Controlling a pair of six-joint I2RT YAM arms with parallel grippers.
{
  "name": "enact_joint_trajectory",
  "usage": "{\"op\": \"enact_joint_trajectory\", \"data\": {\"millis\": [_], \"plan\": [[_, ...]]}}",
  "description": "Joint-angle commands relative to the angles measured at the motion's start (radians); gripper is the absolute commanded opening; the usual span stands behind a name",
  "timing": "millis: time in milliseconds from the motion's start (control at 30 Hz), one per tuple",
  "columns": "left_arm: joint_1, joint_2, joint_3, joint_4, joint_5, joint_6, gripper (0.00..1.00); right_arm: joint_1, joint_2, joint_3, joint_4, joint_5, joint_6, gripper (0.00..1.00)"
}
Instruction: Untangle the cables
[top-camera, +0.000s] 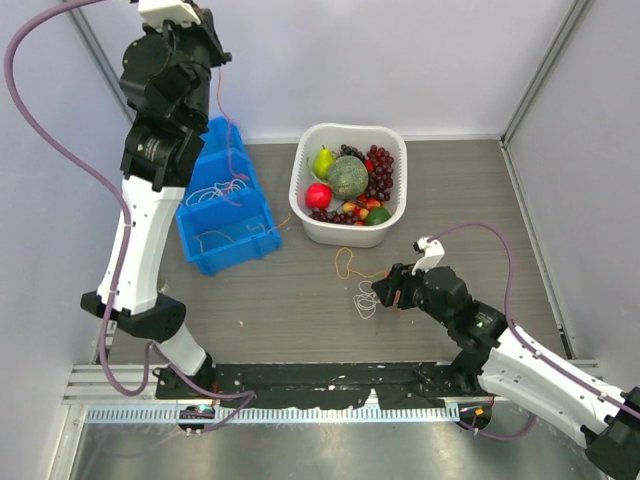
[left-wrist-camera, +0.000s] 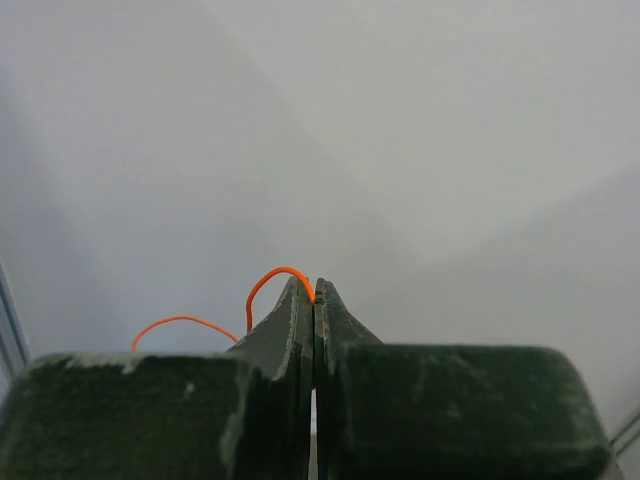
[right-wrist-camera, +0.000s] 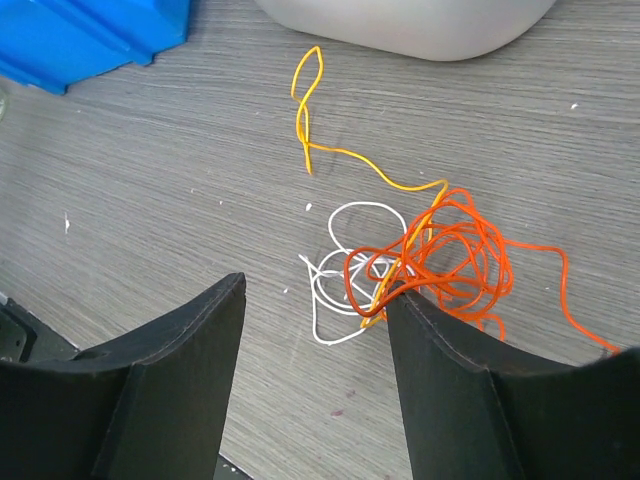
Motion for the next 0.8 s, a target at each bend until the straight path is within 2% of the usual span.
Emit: {"op": "enact_joint_trajectory", "data": {"millis": [0,133,300,567,767], "plan": [[0.064,0.046,0.097,0.142,0.032,-0.026,0.0,0.002,0.026,0.0,0.042,0.039,-0.017,0.64],[0.13,0.052,0.053,0.243,0.076,-0.048,0.0,0.002,0.064,-0.006,0.067,0.039,-0.02,0.63],[0.229,0.106,0.077,0.319,0.113,-0.082,0.0,0.002,0.135,-0.023,0.108,0.047,-0.021,0.63],[0.538,0.218,0.105,0.427,0.268,-0.475,0.0,0.001,0.216,-0.017,0.133,0.065,-0.027,0.63],[0.61,0.351,0.171,0.475,0.328,-0.598,0.0,-0.001,0.225,-0.012,0.131,0.078,-0.027,0.63]]}}
